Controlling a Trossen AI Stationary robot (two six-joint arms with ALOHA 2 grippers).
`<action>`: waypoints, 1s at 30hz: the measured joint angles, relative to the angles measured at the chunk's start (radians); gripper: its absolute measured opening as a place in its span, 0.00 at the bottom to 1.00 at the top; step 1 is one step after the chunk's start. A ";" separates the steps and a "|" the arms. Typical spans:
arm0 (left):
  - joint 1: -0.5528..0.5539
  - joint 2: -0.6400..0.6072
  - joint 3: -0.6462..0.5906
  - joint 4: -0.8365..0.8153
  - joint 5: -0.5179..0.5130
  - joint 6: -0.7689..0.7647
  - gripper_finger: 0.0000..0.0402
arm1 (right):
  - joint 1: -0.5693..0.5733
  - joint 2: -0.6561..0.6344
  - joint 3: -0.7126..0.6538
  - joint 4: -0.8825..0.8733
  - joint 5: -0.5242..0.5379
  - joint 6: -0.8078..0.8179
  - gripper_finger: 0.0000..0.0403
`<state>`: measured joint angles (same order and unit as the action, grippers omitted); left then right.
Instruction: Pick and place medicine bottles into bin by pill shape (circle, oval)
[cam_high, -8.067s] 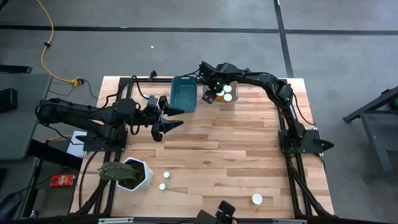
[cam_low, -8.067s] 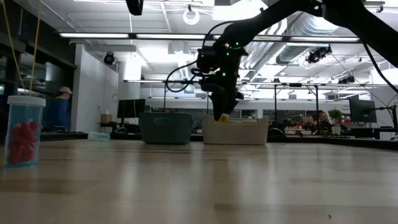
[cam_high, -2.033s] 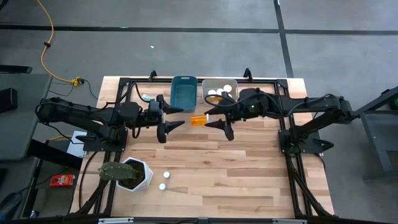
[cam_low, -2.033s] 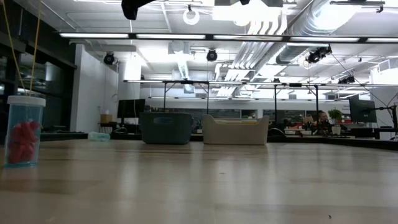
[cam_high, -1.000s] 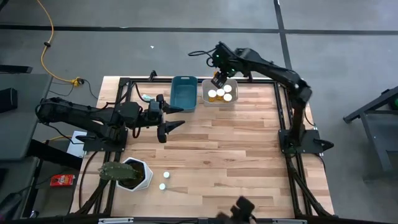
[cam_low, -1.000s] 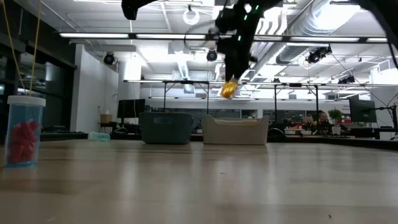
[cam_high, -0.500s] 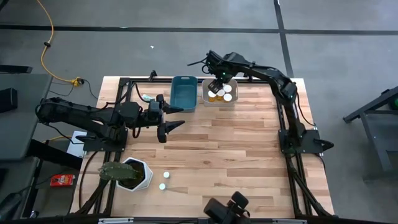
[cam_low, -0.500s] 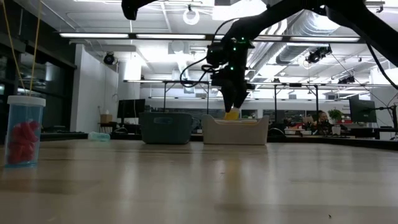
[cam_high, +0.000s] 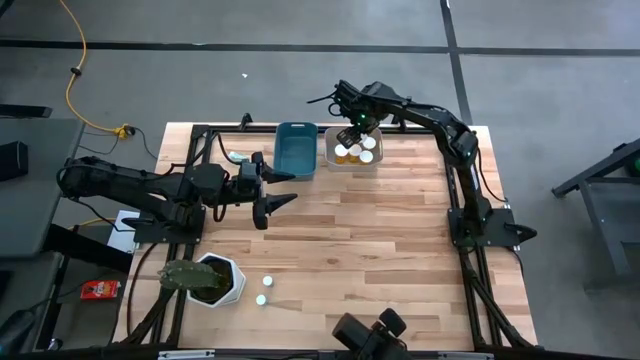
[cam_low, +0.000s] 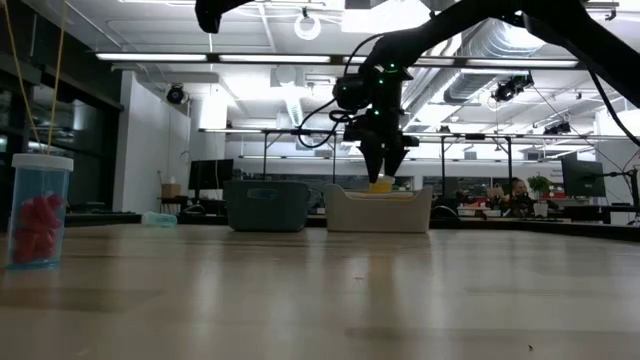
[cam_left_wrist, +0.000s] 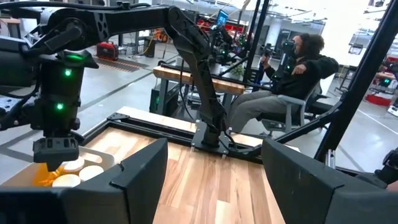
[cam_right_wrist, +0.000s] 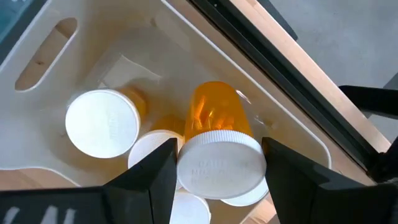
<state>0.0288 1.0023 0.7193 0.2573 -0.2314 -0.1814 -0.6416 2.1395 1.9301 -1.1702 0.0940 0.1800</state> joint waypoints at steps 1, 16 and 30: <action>0.000 0.000 0.000 0.000 0.000 0.000 0.62 | 0.000 0.000 0.000 0.000 0.000 0.001 0.46; 0.000 0.000 0.000 0.000 0.012 -0.002 0.62 | 0.000 0.000 0.000 0.024 0.000 0.024 0.68; 0.000 0.000 0.000 -0.061 0.011 0.001 0.62 | 0.090 -0.165 -0.056 0.146 -0.152 -0.157 0.74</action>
<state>0.0292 1.0023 0.7191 0.1966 -0.2199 -0.1802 -0.5517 1.9748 1.8744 -1.0246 -0.0580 0.0229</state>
